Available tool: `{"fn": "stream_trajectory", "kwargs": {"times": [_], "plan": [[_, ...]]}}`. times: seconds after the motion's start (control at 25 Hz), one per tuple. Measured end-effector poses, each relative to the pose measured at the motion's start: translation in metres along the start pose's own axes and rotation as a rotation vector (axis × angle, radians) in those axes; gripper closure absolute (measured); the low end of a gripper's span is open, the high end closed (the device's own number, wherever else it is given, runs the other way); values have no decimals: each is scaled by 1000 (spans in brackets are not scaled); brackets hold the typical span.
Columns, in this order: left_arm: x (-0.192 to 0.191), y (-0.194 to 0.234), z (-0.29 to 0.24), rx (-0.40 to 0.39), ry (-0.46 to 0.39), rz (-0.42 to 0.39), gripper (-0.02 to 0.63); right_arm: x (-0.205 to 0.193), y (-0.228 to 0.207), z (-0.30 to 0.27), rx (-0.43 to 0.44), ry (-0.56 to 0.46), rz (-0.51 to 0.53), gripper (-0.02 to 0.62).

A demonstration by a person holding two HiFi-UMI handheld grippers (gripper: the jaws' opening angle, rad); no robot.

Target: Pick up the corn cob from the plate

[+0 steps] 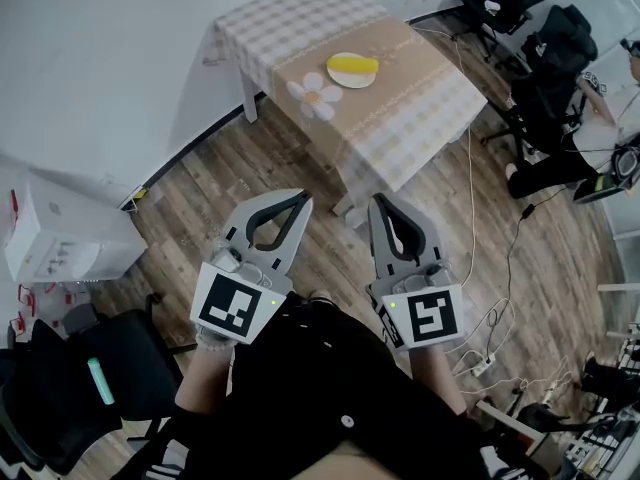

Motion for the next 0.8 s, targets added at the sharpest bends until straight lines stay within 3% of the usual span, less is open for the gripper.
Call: {"fn": "stream_trajectory", "kwargs": {"times": [0.32, 0.52, 0.8], "plan": [[6, 12, 17, 1, -20, -19, 592, 8, 16, -6, 3, -56, -71, 552], [2, 21, 32, 1, -27, 31, 594, 5, 32, -6, -16, -40, -59, 552], [-4, 25, 50, -10, -25, 12, 594, 2, 48, -2, -42, -36, -41, 552]]}}
Point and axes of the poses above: the fingertips, and each gripper's own axes: z backward along the fingers, y to its left, x out of its top, the point moved 8 cm from there along z, backward along the fingers, and after that the axes turned 9 degrees about -y, right-handed, at the moved point
